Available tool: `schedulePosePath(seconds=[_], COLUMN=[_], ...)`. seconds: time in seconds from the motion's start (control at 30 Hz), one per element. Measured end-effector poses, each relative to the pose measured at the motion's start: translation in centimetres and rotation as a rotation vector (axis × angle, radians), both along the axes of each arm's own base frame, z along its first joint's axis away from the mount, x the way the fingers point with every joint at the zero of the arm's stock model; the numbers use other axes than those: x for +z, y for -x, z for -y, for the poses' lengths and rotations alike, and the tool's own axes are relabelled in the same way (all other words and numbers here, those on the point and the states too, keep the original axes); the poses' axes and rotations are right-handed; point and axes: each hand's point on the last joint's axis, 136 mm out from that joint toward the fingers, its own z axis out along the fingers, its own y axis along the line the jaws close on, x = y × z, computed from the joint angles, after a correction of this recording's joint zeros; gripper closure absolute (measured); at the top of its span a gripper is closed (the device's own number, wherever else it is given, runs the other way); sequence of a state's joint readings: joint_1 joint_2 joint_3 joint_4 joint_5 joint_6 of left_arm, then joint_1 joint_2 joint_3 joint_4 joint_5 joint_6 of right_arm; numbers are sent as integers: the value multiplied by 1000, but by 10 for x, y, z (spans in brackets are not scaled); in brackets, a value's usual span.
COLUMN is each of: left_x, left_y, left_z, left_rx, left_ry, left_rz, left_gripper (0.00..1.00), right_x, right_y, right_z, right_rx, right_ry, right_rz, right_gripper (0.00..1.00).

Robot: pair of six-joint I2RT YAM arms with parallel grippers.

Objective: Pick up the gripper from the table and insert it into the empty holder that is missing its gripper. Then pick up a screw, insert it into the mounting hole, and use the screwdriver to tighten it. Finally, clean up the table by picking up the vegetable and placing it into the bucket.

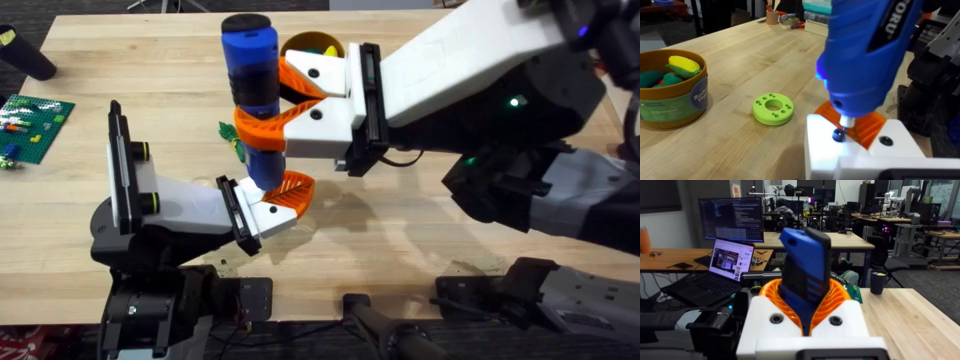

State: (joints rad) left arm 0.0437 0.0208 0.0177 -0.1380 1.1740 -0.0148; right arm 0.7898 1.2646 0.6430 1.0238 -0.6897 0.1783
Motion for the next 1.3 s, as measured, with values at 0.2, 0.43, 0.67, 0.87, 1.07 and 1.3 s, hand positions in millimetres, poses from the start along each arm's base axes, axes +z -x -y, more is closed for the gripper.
schedulePosePath(seconds=[0.2, 0.43, 0.67, 0.87, 1.07, 1.3], left_x=[0, 0, 0, 0, 0, 0], left_y=[0, 0, 2, 2, 1, 1], left_z=[0, 0, 1, 1, 1, 1], left_rx=[-1, -1, -11, -10, -8, -8], left_ry=[1, 2, 3, 3, 3, 3], left_rz=[-2, -3, -4, -3, -3, -3], left_gripper=[994, 994, 994, 994, 994, 994], right_x=[-3, -3, -12, 4, 27, 38], right_y=[-1, -1, -7, -9, -6, -4], right_z=[-1, -1, 4, 3, 5, 5], right_rx=[-1, 3, -21, -31, -29, -22], right_ry=[6, 9, 103, 120, 85, 73], right_rz=[-9, -29, -114, -73, -3, 38], right_gripper=[947, 947, 947, 947, 947, 947])
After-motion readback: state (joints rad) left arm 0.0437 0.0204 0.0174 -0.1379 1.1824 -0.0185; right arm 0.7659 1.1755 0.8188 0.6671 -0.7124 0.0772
